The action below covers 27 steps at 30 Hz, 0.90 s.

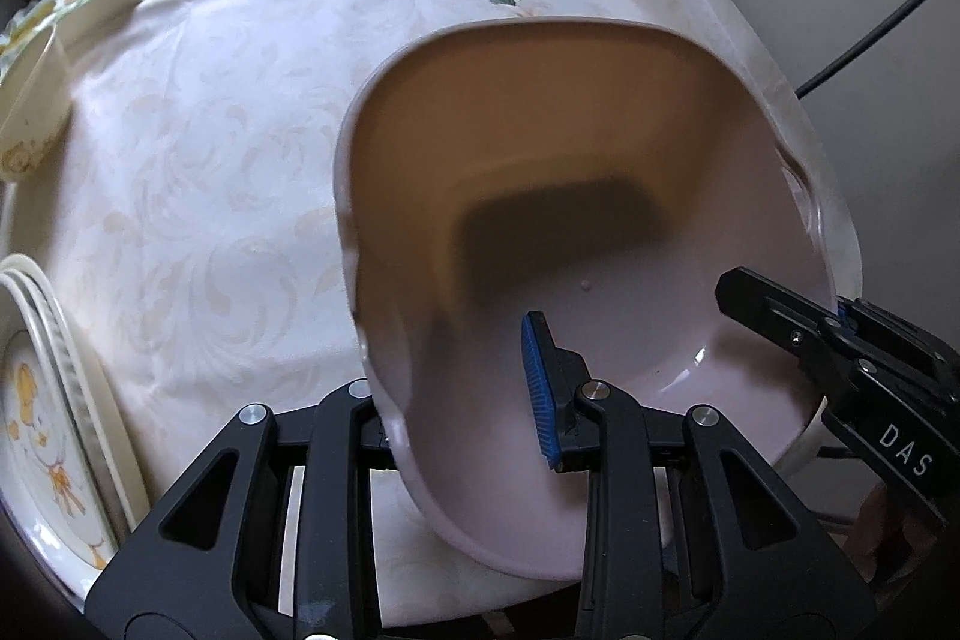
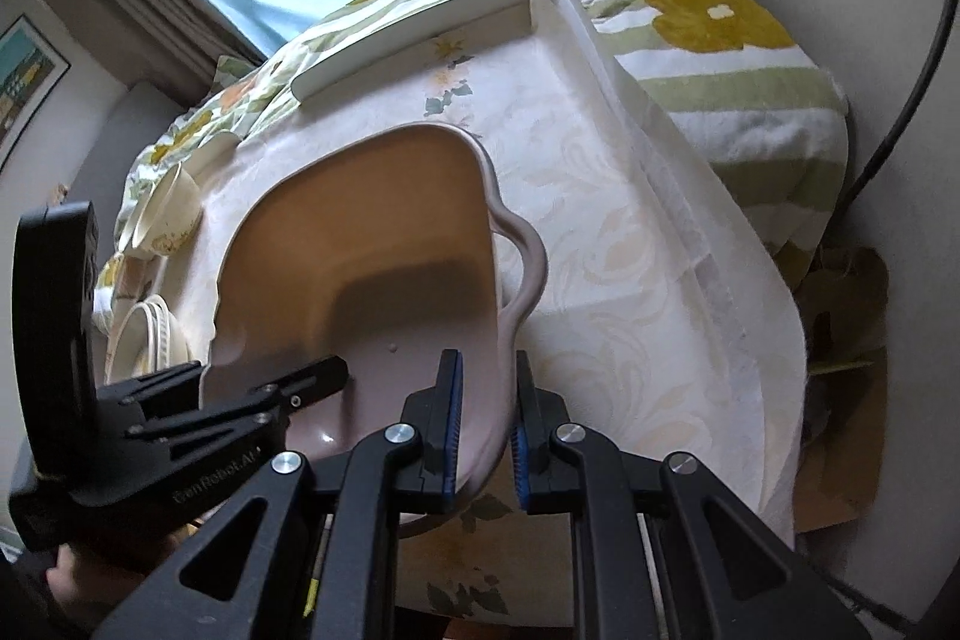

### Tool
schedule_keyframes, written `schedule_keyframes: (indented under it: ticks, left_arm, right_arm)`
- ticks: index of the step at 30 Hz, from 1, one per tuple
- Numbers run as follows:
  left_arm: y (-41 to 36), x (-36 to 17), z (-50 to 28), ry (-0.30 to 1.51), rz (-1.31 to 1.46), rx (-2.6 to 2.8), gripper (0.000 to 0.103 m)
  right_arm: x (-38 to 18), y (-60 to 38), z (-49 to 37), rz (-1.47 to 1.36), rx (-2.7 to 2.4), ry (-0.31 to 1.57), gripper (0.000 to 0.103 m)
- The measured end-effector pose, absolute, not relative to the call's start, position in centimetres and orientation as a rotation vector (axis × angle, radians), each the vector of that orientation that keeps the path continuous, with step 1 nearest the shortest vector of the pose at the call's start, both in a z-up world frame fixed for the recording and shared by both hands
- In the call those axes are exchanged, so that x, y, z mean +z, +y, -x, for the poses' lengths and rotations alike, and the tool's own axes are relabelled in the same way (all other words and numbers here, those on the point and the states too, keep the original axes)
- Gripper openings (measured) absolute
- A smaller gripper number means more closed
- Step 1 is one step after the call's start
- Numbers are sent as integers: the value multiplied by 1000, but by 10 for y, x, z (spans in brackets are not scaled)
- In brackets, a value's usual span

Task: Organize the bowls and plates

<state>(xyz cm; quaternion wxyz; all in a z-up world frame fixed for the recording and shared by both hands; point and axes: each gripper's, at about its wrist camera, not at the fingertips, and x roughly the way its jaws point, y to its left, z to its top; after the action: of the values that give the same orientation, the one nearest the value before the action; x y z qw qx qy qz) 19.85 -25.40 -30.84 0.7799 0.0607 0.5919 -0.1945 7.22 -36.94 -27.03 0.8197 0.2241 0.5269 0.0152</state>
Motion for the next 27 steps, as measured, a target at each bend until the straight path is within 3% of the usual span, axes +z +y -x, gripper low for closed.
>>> schedule_keyframes:
  ticks: [6,8,10,19,27]
  left_arm:
    - [-260,-310,-201,1275,-157,-425,32]
    - [-261,-310,-199,1278,-153,-443,43]
    - [-263,-310,-198,1272,-174,-421,77]
    - [-243,-295,-194,1252,-133,-398,79]
    - [-204,-224,-168,1136,-135,-317,79]
  right_arm:
    - [-278,-374,-71,-561,23,1130,16]
    - [-280,-374,-71,-570,20,1135,18]
    - [-280,-373,-71,-574,20,1135,18]
    - [-264,-383,-64,-578,-8,1102,25]
    - [-200,-383,-45,-472,-22,1020,25]
